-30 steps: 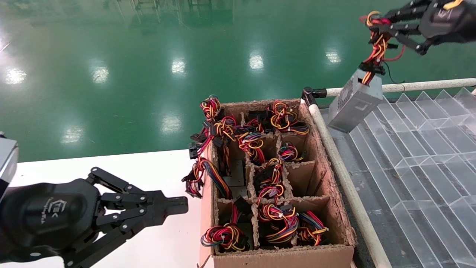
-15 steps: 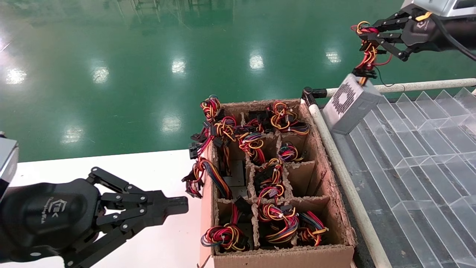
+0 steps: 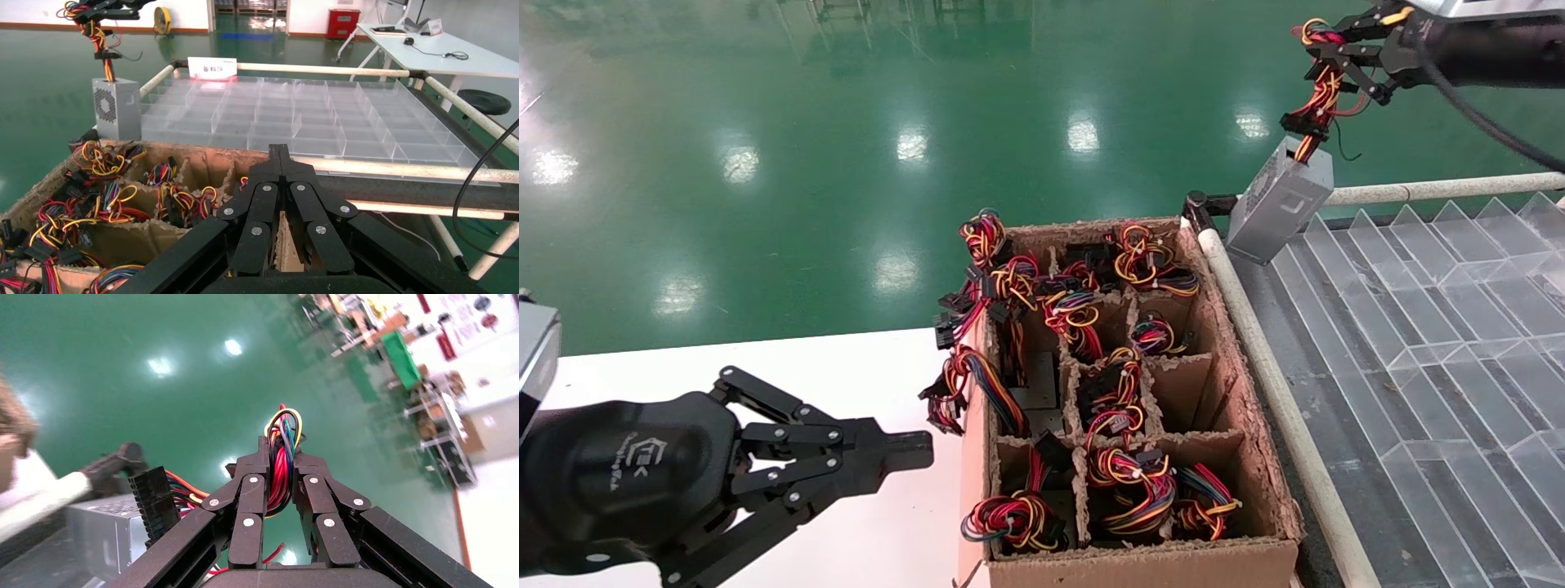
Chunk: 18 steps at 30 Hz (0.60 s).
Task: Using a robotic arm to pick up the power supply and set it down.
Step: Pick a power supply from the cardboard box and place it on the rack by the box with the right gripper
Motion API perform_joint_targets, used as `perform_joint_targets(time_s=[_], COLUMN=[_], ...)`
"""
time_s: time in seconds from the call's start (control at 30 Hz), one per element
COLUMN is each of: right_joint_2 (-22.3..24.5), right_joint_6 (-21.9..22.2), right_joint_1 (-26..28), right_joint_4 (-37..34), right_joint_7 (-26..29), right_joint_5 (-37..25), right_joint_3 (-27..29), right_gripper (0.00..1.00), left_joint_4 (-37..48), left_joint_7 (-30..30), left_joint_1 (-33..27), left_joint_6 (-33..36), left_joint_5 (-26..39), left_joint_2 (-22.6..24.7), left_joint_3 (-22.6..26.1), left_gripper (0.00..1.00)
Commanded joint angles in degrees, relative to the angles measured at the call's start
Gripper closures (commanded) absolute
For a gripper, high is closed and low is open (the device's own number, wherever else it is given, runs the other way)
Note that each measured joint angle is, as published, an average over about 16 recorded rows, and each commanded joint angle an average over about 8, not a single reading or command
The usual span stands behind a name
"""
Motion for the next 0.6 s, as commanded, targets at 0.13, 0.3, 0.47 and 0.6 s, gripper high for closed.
perform_joint_targets(time_s=[0.13, 0.3, 0.47, 0.6], right_joint_2=[-2.54, -4.42, -5.48, -6.09], right_joint_6=[5.29, 7.07, 6.53, 5.23], right_joint_1=[-0.94, -1.47, -2.03, -2.67], right_joint_4=[-1.73, -2.54, -3.31, -3.92], right_joint_7=[-0.99, -1.56, -2.03, -2.29], right_joint_5=[0.4, 0.96, 1.26, 1.25], right_joint_3=[0.37, 0.76, 0.95, 0.93], right_gripper=[1.0, 1.0, 1.0, 1.0], left_joint_4=[0.0, 0.0, 0.0, 0.0], left_joint_7=[0.01, 0.01, 0.02, 0.03], left_joint_1=[0.0, -0.01, -0.01, -0.01], left_joint_6=[-0.01, -0.01, -0.02, -0.02], left_joint_5=[-0.01, -0.02, -0.03, -0.04], left_joint_2=[-0.01, -0.01, -0.02, -0.02], left_joint_3=[0.01, 0.03, 0.04, 0.05], left_gripper=[1.0, 1.0, 1.0, 1.0])
